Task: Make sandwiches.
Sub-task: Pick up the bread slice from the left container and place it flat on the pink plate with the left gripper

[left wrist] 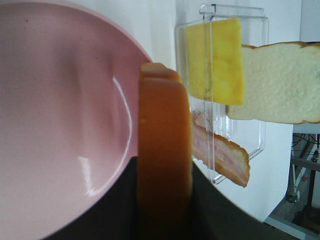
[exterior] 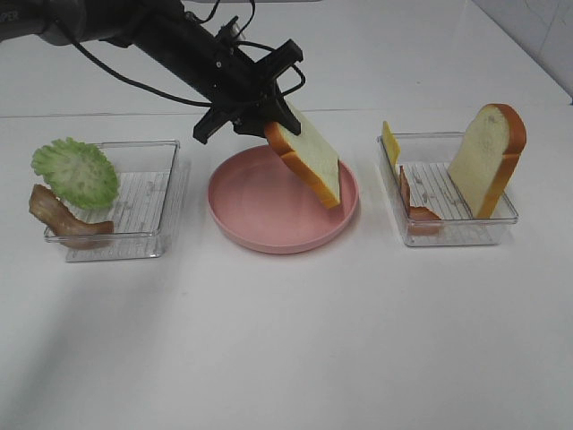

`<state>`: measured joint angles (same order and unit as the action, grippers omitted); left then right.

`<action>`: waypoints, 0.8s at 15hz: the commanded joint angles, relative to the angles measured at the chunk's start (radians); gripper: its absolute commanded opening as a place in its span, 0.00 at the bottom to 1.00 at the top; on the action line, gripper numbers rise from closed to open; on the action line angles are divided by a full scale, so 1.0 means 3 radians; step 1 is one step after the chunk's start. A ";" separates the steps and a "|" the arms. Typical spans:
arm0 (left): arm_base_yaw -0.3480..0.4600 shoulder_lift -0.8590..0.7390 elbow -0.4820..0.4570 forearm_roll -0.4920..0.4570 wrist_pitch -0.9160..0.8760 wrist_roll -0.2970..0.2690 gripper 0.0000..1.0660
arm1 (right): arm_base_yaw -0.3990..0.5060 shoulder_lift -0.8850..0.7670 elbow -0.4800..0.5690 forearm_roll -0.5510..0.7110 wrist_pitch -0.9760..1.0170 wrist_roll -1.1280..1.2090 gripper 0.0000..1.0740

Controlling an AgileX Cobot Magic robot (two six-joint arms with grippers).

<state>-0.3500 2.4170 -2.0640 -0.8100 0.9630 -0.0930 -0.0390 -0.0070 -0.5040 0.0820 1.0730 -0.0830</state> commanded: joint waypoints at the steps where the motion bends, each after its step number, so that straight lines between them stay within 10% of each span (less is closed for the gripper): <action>1: -0.0007 0.0067 -0.0010 -0.0017 0.0013 -0.0097 0.00 | -0.0020 -0.0043 0.0000 0.0007 -0.0037 -0.0027 0.77; 8: -0.0040 0.0197 -0.0010 0.0000 -0.0177 -0.0093 0.00 | -0.0020 -0.0043 0.0000 0.0007 -0.0037 -0.0027 0.77; 12: -0.0040 0.0197 -0.0010 0.0000 -0.0163 0.0073 0.31 | -0.0020 -0.0043 0.0000 0.0007 -0.0037 -0.0027 0.77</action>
<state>-0.3540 2.4680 -2.0640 -0.8110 0.9240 -0.0690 -0.0390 -0.0070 -0.5040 0.0820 1.0730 -0.0830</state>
